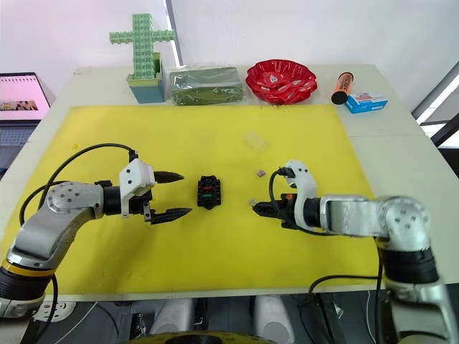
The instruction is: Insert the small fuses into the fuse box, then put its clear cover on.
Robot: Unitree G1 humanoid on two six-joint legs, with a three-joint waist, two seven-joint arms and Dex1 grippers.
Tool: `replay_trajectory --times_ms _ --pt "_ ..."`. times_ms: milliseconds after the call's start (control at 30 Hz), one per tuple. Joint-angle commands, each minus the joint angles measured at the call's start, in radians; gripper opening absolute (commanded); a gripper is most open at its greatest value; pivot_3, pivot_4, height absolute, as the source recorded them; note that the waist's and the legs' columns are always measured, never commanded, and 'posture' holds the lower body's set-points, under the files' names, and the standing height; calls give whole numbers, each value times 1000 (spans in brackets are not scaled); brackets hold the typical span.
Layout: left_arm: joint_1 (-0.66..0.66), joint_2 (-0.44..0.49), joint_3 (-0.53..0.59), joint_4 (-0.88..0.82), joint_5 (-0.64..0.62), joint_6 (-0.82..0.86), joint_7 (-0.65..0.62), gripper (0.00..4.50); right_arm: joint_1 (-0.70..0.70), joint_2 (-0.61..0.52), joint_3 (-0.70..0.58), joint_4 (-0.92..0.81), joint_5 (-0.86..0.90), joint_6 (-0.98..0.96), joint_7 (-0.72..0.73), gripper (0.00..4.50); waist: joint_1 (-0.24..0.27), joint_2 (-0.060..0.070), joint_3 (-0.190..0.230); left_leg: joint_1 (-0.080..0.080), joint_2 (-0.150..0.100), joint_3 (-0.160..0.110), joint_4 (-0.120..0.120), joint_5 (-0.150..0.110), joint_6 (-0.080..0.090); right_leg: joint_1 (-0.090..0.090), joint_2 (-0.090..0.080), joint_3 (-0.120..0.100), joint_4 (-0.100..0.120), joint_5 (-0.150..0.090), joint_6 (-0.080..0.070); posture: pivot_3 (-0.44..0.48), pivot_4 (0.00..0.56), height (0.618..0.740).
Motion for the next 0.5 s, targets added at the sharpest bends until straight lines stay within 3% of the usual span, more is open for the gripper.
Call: replay_trajectory --times_ms 33,333,500 --pt "-16 5 12 -8 2 -25 -2 4500 -64 -27 33 47 -147 11 213 1386 1 0 0 0 0 0 0 0 0 0 0 0 0 0 0 0 150 740" --pt "-22 11 18 -13 -4 -34 -9 4500 -61 -25 122 131 -510 -55 660 1386 3 0 0 0 0 0 0 0 0 0 0 0 0 1 3 0 150 740" --pt "-31 15 18 -12 -6 -33 -15 4500 -50 -1 103 172 -548 -19 812 1386 3 0 0 0 0 0 0 0 0 0 0 0 0 2 3 0 150 740"
